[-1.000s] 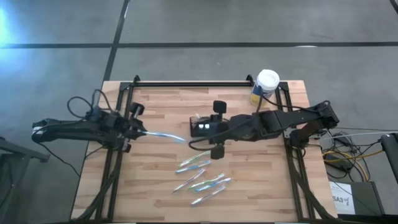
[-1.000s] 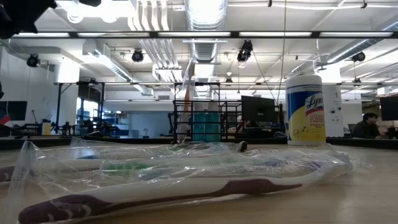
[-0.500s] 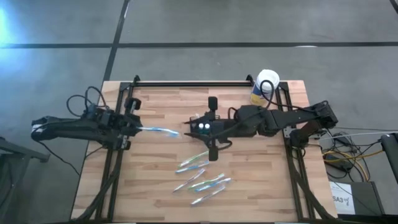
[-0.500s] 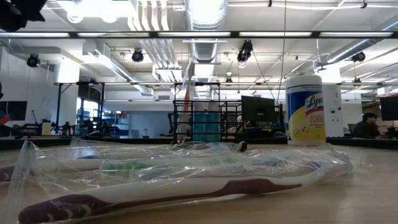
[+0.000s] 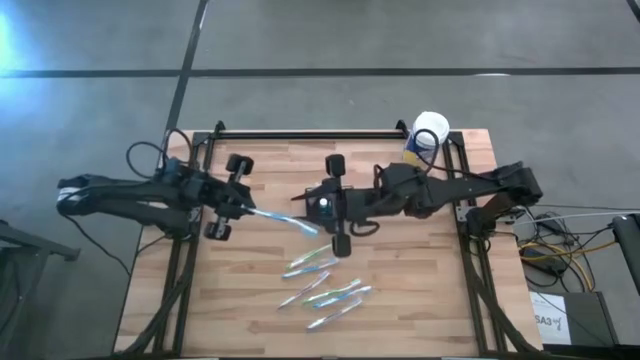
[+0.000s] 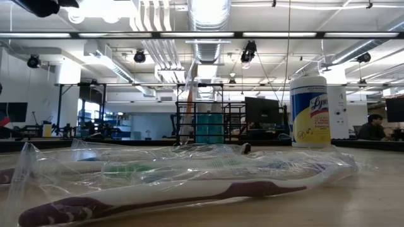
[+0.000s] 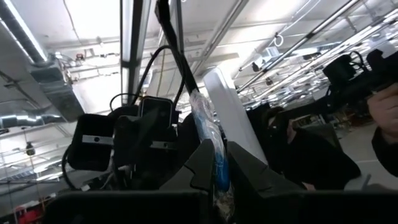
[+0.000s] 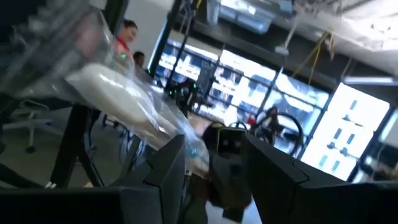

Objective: Pick & Place toothbrushing station
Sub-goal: Put the bottom right blue toothbrush in the wire organizer

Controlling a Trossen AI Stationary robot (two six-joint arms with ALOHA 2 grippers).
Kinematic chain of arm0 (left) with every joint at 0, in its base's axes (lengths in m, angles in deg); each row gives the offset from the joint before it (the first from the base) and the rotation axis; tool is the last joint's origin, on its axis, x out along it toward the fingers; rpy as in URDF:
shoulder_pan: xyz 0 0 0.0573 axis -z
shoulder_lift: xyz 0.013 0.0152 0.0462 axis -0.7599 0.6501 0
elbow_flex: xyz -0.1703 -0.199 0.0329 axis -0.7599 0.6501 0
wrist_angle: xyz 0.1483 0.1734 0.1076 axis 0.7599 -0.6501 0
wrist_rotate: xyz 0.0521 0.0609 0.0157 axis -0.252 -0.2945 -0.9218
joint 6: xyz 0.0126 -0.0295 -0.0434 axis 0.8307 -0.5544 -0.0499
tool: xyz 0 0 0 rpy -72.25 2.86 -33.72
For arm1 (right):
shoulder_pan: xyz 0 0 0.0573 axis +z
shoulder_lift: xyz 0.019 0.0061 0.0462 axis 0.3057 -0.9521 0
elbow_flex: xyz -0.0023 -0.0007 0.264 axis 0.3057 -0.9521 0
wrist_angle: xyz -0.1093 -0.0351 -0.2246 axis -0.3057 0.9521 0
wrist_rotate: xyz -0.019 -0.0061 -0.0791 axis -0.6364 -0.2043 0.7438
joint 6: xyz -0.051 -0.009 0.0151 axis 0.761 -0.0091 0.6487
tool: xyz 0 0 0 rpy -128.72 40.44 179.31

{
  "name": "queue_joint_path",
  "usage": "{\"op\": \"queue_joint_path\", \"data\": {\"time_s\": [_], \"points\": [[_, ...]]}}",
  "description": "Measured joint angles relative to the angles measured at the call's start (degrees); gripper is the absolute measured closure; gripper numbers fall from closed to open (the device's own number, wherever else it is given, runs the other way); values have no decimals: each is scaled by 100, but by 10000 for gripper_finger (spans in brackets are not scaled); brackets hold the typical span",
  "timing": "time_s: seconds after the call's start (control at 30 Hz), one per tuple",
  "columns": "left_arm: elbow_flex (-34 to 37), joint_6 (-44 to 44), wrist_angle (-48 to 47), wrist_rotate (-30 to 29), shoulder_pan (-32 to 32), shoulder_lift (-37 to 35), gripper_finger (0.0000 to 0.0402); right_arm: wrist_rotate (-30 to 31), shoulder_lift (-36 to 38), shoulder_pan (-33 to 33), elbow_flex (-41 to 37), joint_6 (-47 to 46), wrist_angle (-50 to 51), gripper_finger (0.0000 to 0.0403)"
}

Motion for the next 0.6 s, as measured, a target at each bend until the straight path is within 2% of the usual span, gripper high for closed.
{"op": "queue_joint_path", "data": {"time_s": [0.23, 0.6], "points": [[4, -16, 495, -3, 0, 230, 376, -356, -4, -31, -429, 119, -561, 251], [-13, 7, 515, -18, 0, 511, 376, -657, -7, -150, -831, 73, -1393, 248]]}}
